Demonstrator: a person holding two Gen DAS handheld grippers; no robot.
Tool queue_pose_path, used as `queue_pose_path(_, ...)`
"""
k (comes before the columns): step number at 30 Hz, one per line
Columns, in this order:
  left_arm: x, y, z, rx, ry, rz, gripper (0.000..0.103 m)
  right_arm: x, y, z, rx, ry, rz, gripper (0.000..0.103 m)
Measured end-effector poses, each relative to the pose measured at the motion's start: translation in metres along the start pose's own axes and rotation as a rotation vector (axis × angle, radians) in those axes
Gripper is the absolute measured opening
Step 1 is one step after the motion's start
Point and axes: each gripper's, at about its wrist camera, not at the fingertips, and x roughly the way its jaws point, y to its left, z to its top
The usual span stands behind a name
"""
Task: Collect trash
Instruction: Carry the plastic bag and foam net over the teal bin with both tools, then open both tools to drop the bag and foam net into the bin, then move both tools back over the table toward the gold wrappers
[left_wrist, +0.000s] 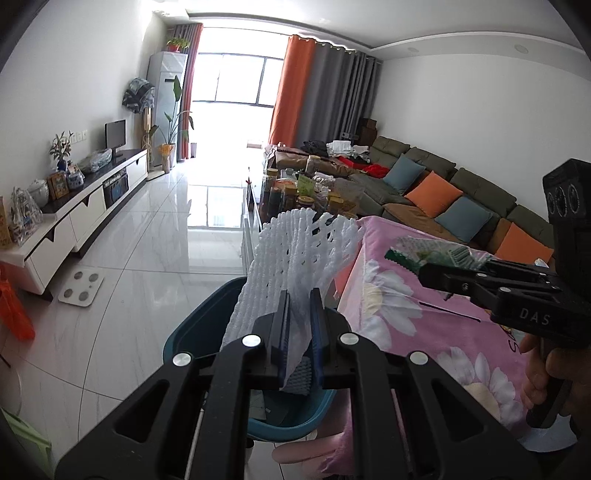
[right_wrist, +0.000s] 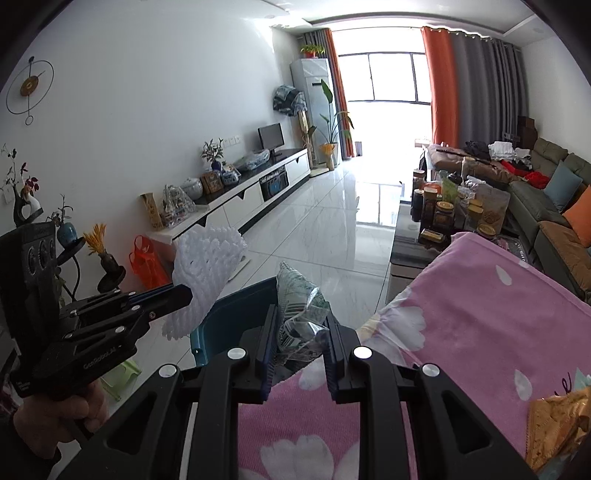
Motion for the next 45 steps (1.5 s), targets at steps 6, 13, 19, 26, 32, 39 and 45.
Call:
queue_pose_path(6,0.026,0.021,-0.02,-0.068,0.071,0.007,0.011,0.054,0.015,0.001,-0.036,0.126,0.014,0.02)
queue_pose_path(13,0.074,0.031,-0.045,-0.125,0.152,0.006,0.012,0.104,0.022,-0.001,-0.04,0.255,0.039,0.021)
queue_pose_path(19,0.112,0.031,-0.052,-0.185,0.216,-0.003,0.013,0.132,0.016,-0.003,-0.026,0.341,0.036,0.021)
queue_pose_path(26,0.137,0.035,-0.062,-0.204,0.258,0.008,0.021,0.148,0.011,-0.005,-0.017,0.398,0.036,0.029)
queue_pose_path(32,0.139,0.035,-0.066,-0.217,0.244,0.035,0.052,0.149,0.008,-0.003,0.0,0.396,0.047,0.044)
queue_pose_path(39,0.119,0.041,-0.059,-0.226,0.175,0.096,0.085,0.141,0.0,0.001,0.049,0.351,0.08,0.068)
queue_pose_path(45,0.083,0.05,-0.043,-0.252,0.049,0.195,0.097,0.113,-0.001,0.009,0.069,0.243,0.09,0.083)
